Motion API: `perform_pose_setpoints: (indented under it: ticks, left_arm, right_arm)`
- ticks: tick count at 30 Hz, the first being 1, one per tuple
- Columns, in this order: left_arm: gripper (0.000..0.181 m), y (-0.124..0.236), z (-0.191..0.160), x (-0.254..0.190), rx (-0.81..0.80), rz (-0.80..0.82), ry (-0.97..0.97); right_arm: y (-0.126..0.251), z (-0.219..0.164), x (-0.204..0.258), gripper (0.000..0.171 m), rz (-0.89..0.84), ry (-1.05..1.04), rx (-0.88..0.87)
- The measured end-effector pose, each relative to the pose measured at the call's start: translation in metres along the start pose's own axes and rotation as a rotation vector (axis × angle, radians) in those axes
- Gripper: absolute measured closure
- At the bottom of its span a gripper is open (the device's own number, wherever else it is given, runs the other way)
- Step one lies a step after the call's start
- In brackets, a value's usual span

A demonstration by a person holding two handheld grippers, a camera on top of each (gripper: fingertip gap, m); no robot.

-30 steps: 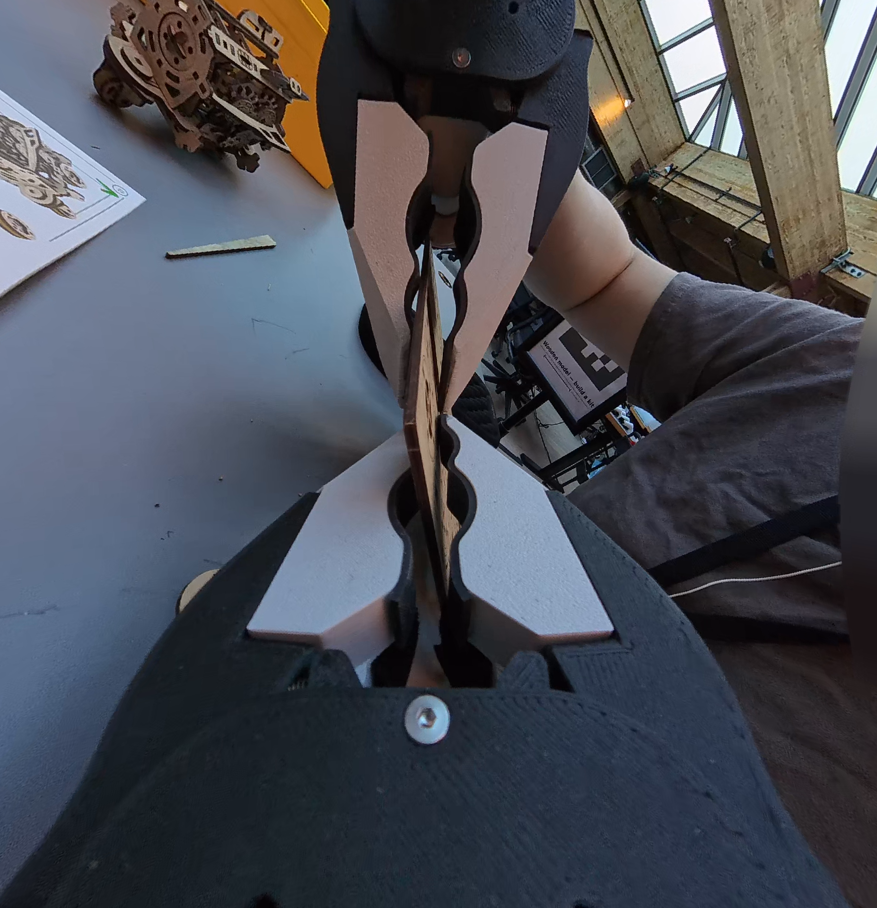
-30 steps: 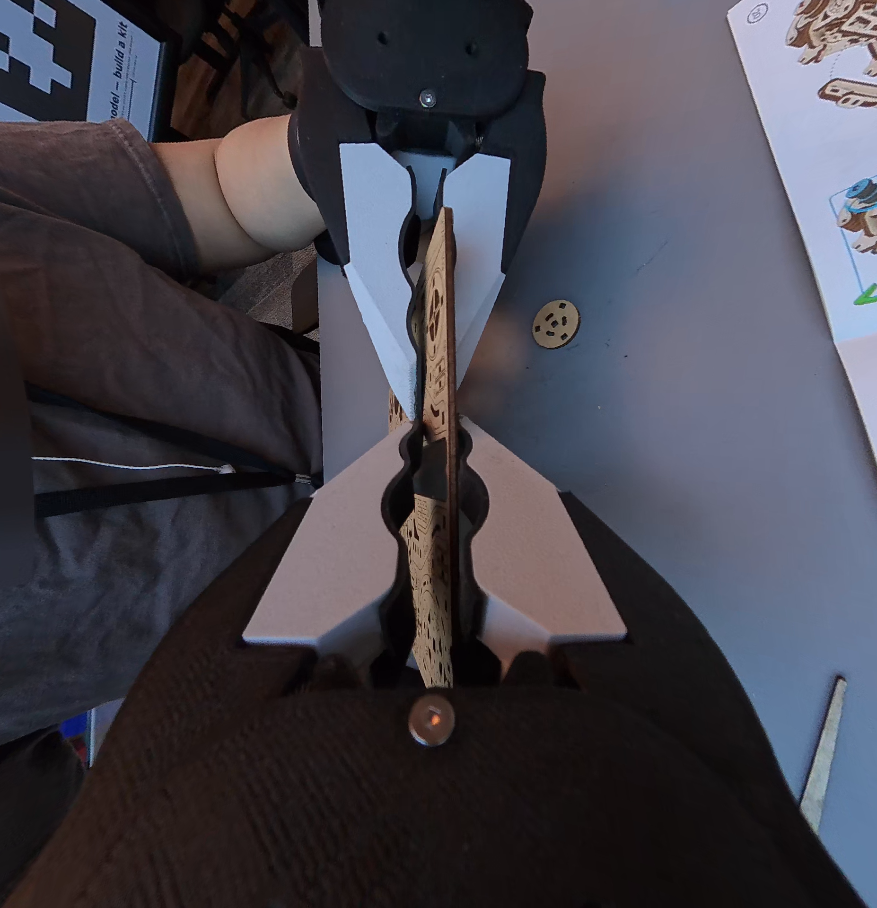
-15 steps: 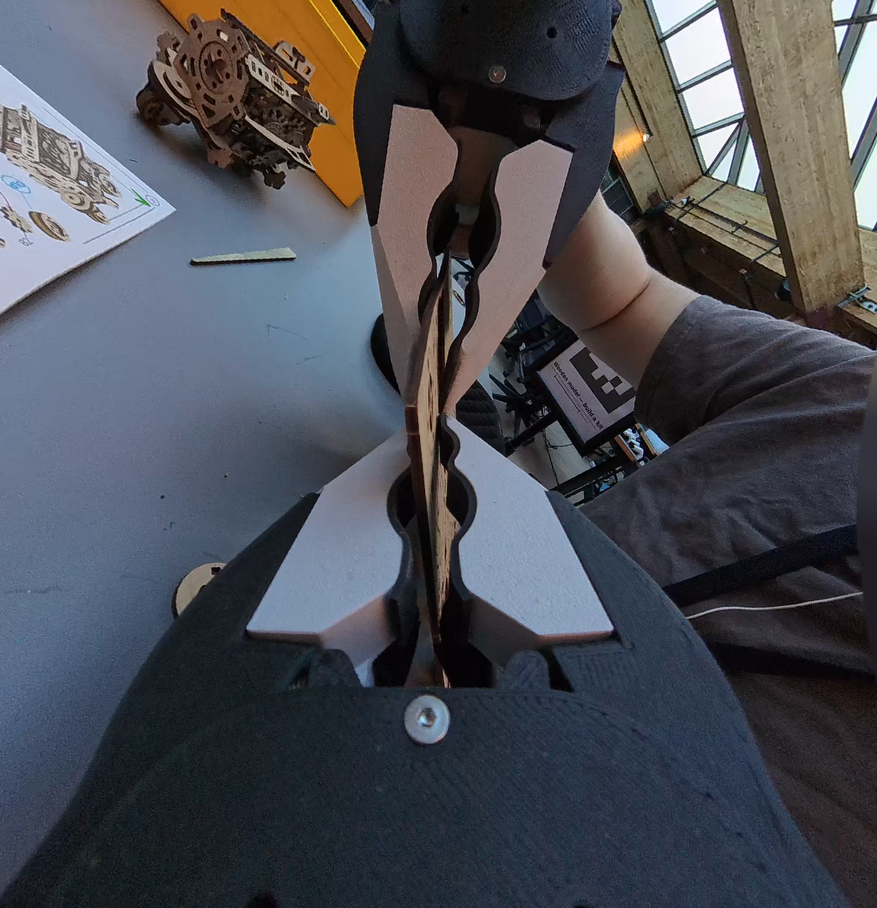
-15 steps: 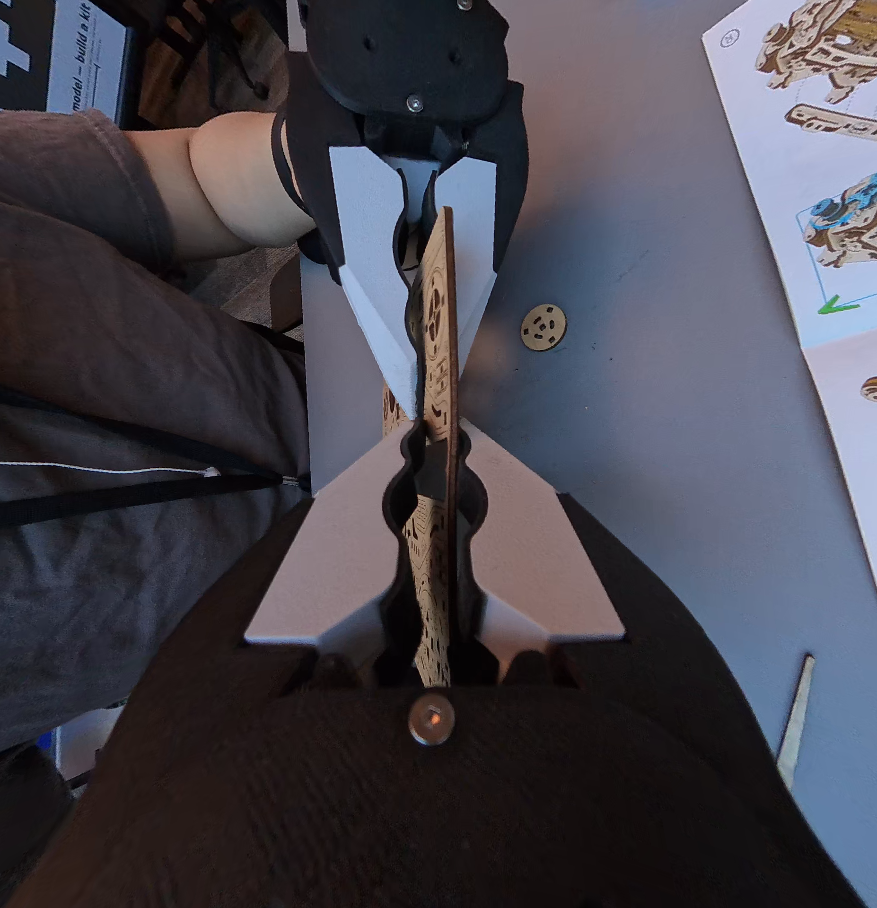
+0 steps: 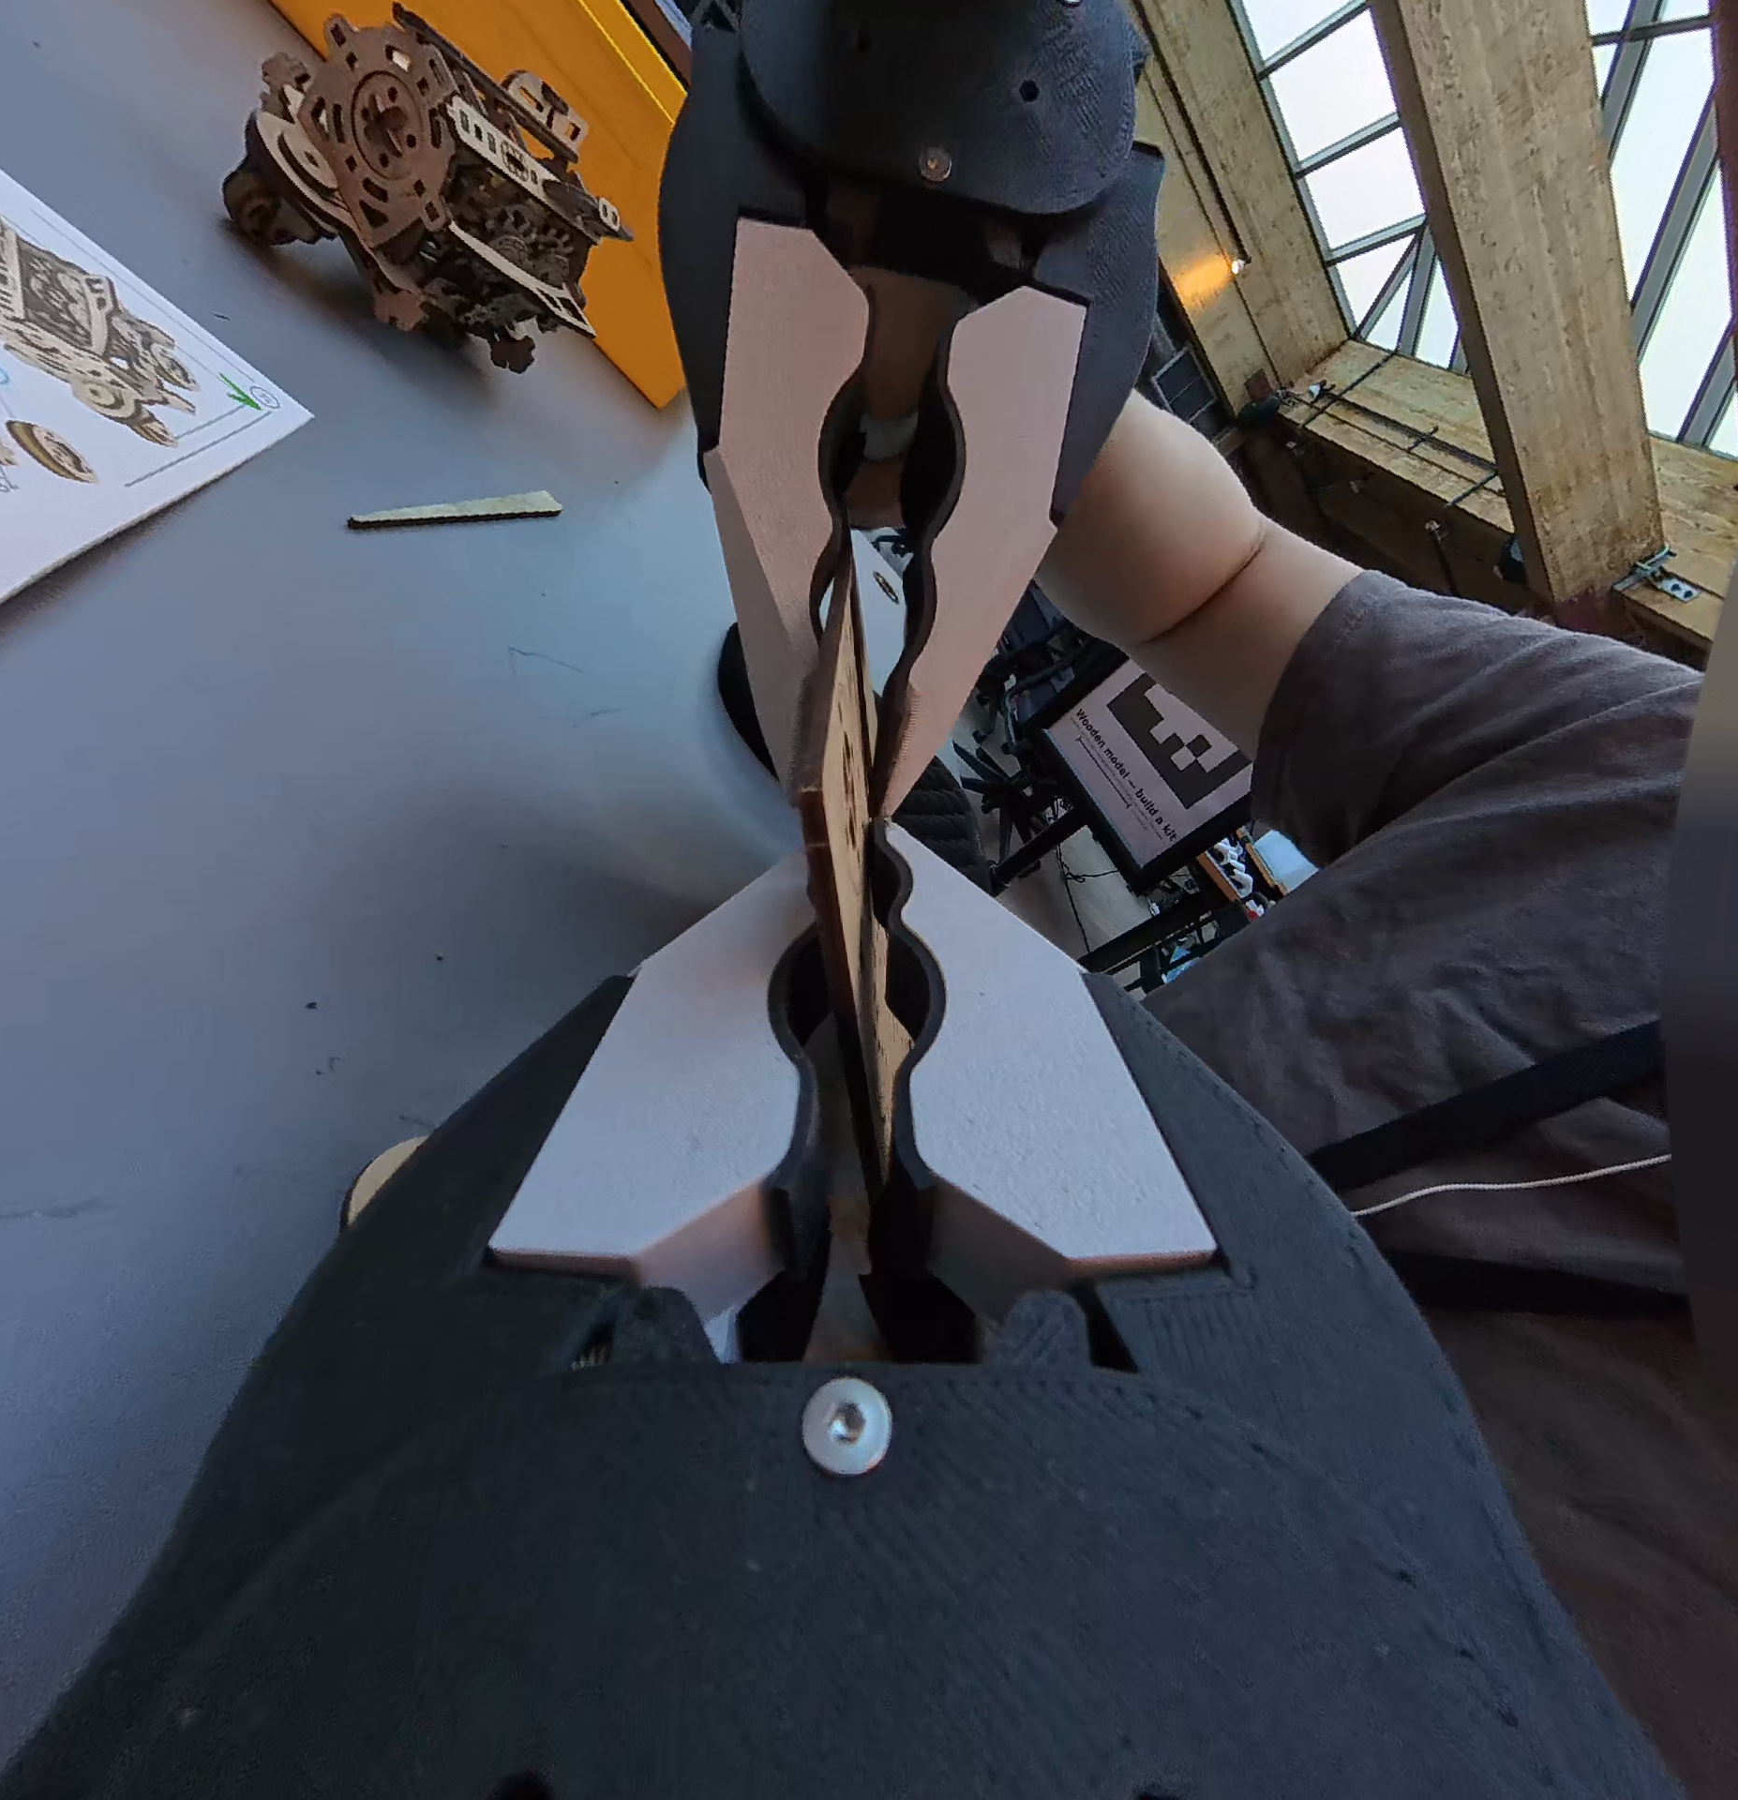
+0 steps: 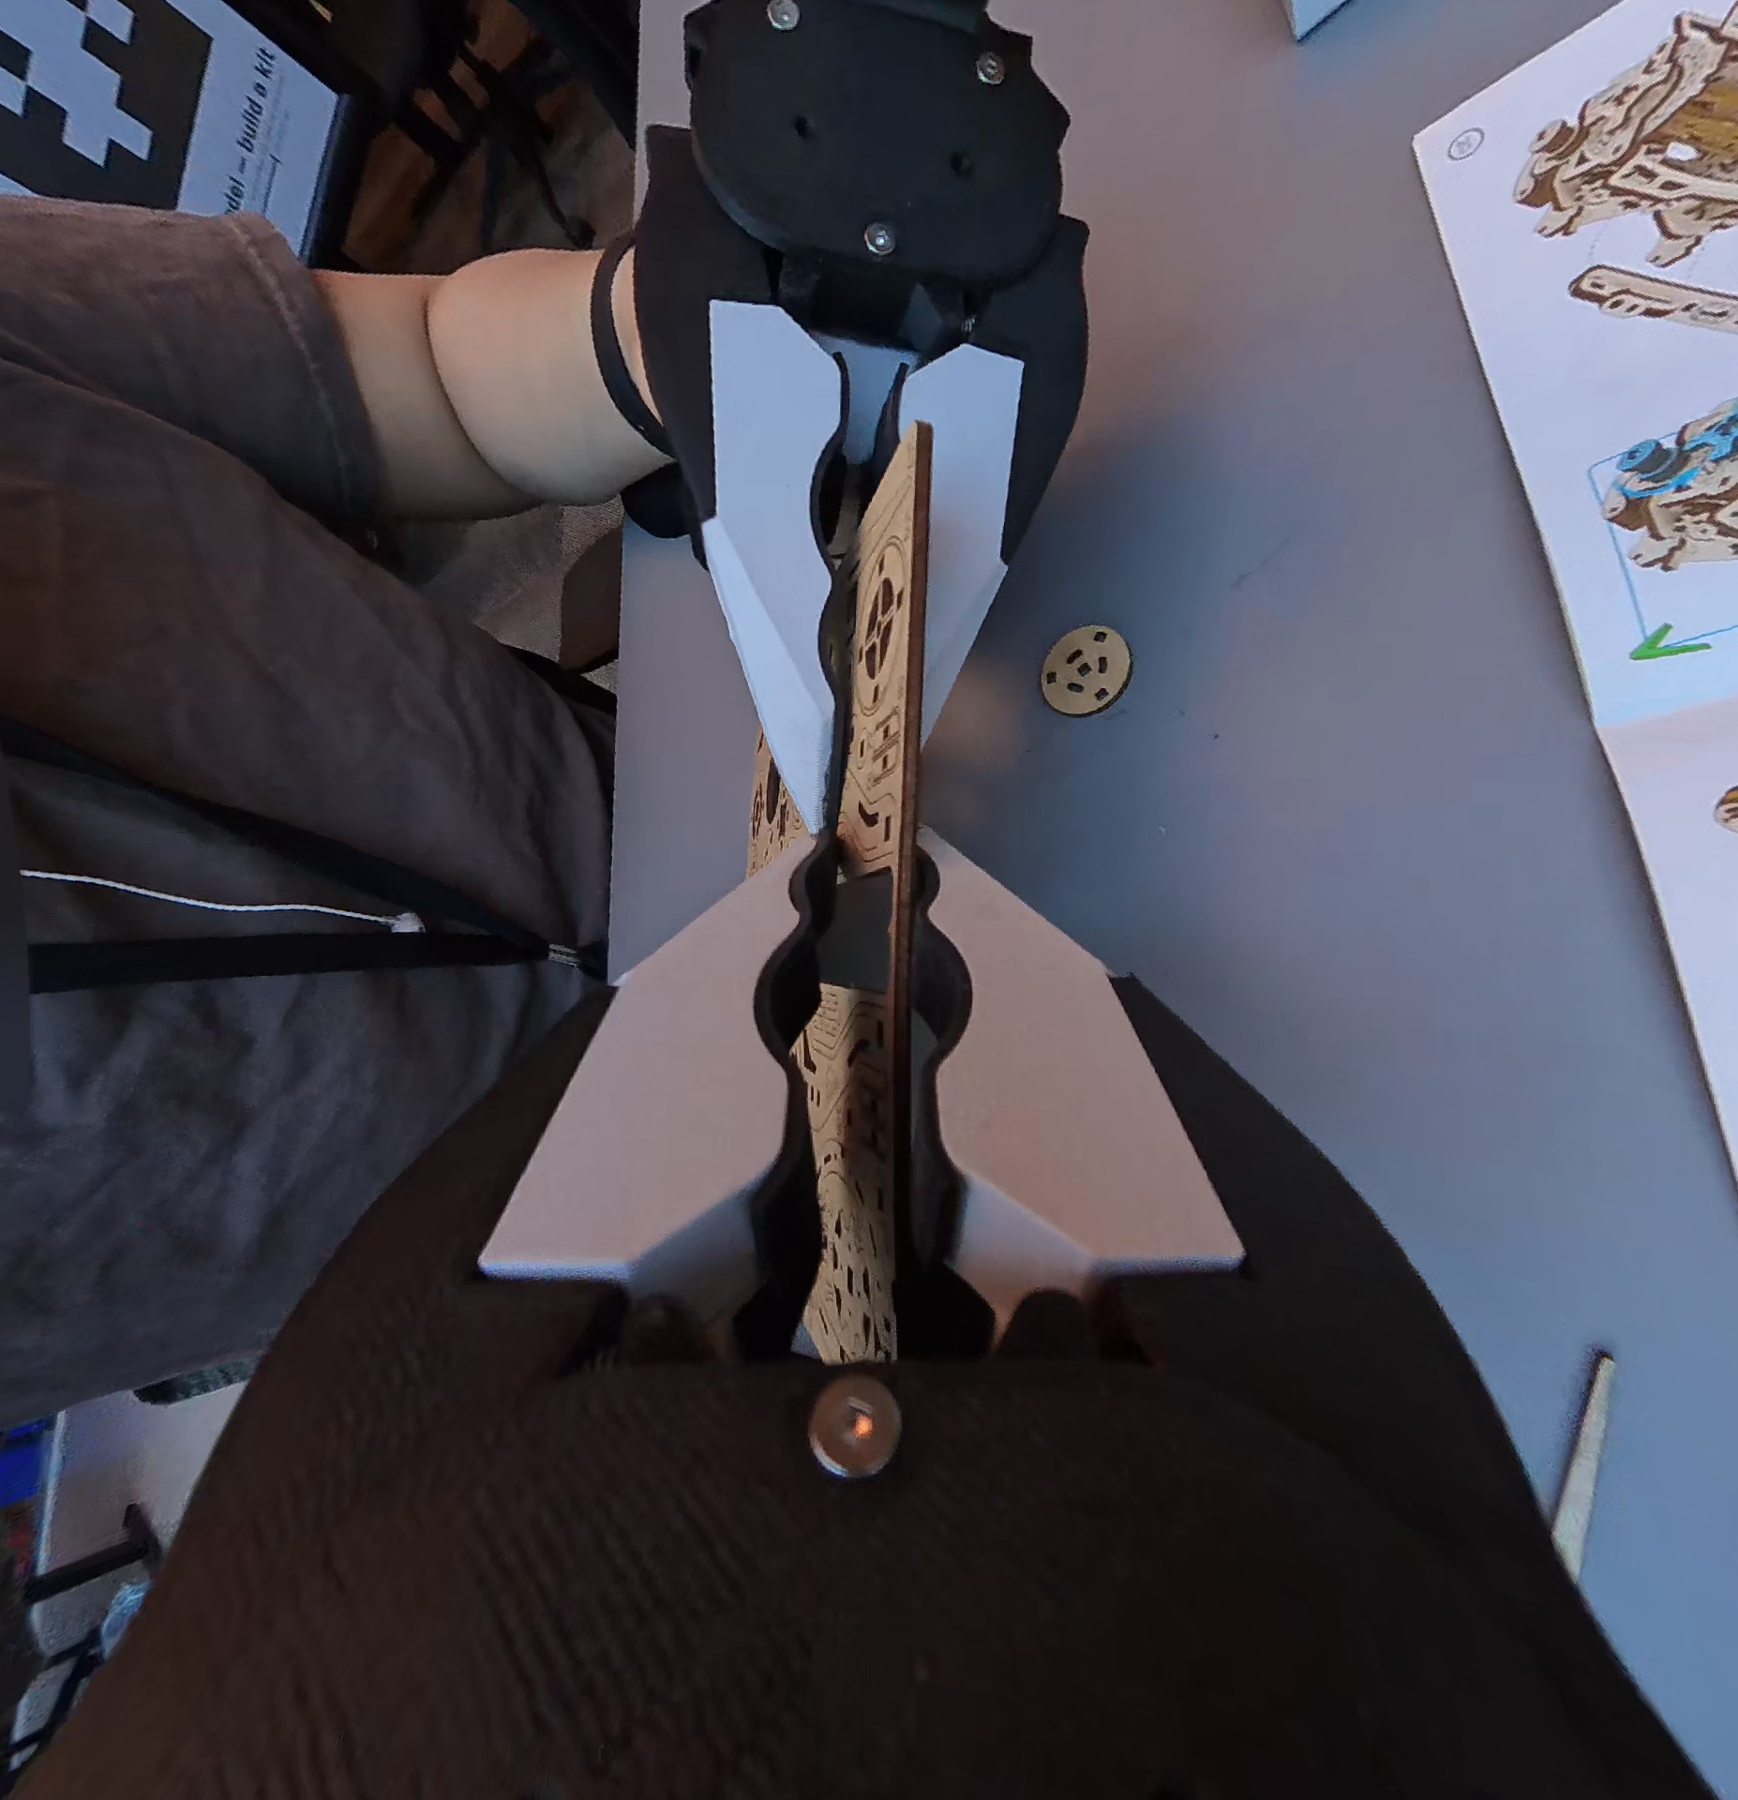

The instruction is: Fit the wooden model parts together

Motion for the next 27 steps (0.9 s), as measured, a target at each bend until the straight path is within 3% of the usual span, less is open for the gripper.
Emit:
perform_pose_setpoints:
  ticks: [14,27]
  left_arm:
    - [0.180,0.0007,-0.0024,0.0040,0.020,-0.008,0.028]
    - [0.181,-0.0027,-0.0072,0.0087,0.018,-0.023,0.124]
  right_arm:
    - [-0.0033,-0.0016,-0.0057,0.158,0.001,-0.042,-0.017]
    - [-0.0059,-0.0057,-0.0066,0.155,-0.120,0.106,-0.021]
Point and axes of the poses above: each gripper's, where its closed fingertips meet, y back along the fingers, z out of its top, x = y × z across the jaws, the point moved 4 cm from there along y, back along the fingers, and after that the axes turned 3 degrees about x, right-handed, at the moved point
